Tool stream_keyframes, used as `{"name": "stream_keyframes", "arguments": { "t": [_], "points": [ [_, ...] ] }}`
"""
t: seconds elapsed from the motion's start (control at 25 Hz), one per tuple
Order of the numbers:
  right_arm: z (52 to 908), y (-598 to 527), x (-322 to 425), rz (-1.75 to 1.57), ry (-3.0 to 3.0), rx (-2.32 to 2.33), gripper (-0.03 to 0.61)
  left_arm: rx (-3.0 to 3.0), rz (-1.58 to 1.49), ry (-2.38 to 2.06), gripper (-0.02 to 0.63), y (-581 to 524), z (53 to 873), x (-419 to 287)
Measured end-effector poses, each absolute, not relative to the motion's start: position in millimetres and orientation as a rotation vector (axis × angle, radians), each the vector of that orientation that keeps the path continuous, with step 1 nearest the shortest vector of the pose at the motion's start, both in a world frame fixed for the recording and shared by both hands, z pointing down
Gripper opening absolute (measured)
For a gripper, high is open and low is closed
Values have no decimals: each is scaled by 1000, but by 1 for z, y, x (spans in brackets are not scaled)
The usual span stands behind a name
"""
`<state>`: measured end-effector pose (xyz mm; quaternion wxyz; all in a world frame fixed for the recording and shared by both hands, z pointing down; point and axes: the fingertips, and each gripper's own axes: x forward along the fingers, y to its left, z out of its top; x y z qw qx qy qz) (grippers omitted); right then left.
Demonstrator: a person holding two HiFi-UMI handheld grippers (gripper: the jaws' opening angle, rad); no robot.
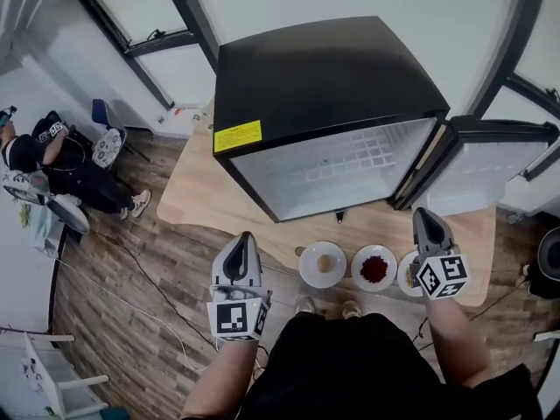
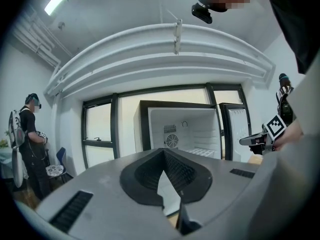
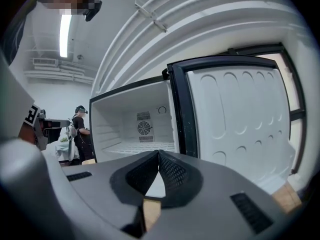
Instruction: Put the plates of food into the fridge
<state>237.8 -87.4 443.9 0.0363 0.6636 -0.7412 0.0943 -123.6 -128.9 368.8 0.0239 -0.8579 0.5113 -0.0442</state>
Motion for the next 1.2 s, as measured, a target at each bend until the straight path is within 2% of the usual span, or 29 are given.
{"name": "stream_keyframes", "arguments": {
  "t": [0.56,1.2],
  "points": [
    [416,-78,247,215,-2086,2274,21,-2836,-94,1260,5,-165,372,-86],
    [440,23,287,297,-1774,2489,21,-2998,-103,885,5,-155,395,0]
  ]
}}
